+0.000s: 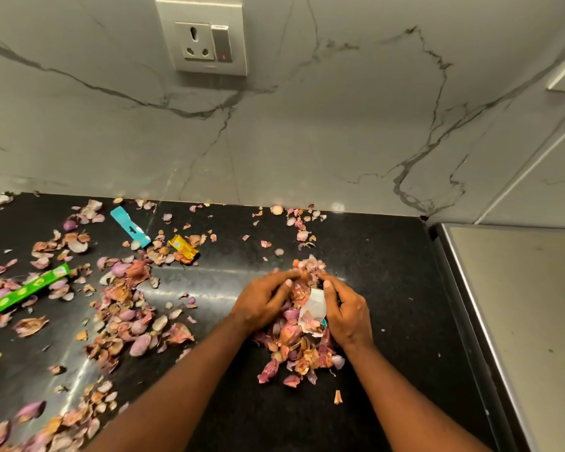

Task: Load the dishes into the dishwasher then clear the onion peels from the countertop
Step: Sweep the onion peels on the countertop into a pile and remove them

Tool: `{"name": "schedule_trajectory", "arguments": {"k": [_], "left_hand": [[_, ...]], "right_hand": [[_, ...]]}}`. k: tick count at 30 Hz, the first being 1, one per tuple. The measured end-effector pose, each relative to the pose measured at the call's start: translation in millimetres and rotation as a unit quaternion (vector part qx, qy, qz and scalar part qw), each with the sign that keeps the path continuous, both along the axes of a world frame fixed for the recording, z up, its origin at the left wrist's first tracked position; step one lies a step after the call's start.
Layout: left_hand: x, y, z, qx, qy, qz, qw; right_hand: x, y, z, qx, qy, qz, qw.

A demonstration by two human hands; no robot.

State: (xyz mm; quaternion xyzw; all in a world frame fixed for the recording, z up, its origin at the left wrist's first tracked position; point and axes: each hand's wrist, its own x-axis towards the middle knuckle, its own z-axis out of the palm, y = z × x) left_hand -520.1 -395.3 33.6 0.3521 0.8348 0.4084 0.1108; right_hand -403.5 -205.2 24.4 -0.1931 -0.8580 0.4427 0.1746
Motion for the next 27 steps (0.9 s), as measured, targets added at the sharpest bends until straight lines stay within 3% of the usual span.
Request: {"name": "schedule_trajectory", "arguments": {"k": [3,6,8,11,14,17,20,24,26,27], "left_hand": [[20.3,-5.3,4.6,0.091,-0.011,-0.01,0.996],[14.1,-5.6,12.0,0.144,0.012,0.044,0.988],[0.8,-7.2,10.1,0.121,0.026,0.117,0.985],[-13.2,-10.9,-2.1,-0.007,0.015,0.236,0.972],[0.4,-9.2,-11.4,-0.073,0.023,0.163,0.984],[19.1,-5.5,-13.5,-0.056,0.016,0.076,0.995],[30.3,-5.5,-5.8,0.041,-0.017,0.084,0.996],[22.4,-14.5,9.0,0.11,0.042,0.106,0.987],[4.4,-22.0,9.3,0.049,0.069,0.193,0.978],[-6.2,-27.4,7.1,-0.031,0.078,0.252,0.964]], "right_hand": [[1.5,-2.3,3.2,-0.017,0.008,-0.006,1.0],[2.1,-2.4,0.8,-0.02,0.006,-0.007,1.0],[2.3,-1.8,0.1,-0.02,0.005,-0.009,1.0],[3.4,-2.6,3.3,-0.018,0.012,-0.013,1.0],[3.9,-2.9,6.1,-0.018,0.019,-0.009,1.0],[4.1,-2.9,6.6,-0.014,0.019,-0.014,1.0],[5.2,-3.1,7.3,-0.015,0.019,-0.012,1.0],[4.4,-3.7,9.5,-0.019,0.014,-0.013,1.0],[5.1,-3.7,10.4,-0.017,0.011,-0.013,1.0],[5.0,-3.3,9.9,-0.017,0.012,-0.013,1.0]]}}
